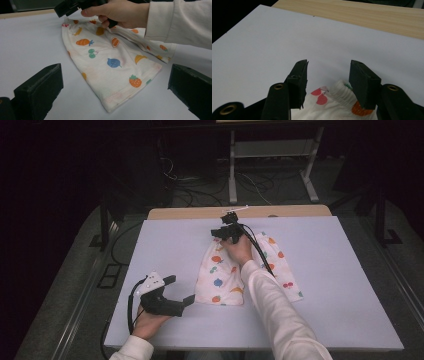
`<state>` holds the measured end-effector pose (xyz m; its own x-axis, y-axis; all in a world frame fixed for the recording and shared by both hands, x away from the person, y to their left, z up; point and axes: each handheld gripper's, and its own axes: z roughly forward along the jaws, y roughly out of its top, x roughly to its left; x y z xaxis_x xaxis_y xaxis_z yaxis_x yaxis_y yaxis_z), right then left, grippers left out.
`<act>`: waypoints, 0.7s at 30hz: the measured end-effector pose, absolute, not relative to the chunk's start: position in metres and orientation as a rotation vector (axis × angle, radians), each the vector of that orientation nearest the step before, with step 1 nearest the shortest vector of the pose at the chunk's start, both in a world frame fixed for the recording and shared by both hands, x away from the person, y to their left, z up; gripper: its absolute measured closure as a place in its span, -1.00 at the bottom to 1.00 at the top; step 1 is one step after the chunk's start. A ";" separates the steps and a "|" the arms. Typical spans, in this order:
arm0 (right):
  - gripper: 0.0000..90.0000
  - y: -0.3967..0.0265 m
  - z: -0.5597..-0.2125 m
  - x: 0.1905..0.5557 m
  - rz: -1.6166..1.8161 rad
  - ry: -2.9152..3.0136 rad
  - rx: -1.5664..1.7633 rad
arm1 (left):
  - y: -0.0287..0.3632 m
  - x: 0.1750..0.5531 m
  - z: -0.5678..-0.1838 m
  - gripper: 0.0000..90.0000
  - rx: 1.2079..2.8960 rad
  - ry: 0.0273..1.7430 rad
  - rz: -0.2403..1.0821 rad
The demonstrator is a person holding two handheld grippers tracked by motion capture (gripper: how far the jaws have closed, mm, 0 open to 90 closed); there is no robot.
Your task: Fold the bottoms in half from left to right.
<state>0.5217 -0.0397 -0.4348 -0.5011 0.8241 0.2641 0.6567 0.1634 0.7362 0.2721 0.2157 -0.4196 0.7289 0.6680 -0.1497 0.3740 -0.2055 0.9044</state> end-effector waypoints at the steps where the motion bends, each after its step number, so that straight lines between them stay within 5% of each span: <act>1: 0.12 -0.040 -0.436 0.522 1.242 2.235 1.453 | 0.216 0.272 -0.420 -1.00 1.825 0.814 0.331; 21: 0.63 -0.031 -0.450 0.521 1.082 2.198 1.535 | 0.216 0.273 -0.420 -1.00 1.828 0.813 0.330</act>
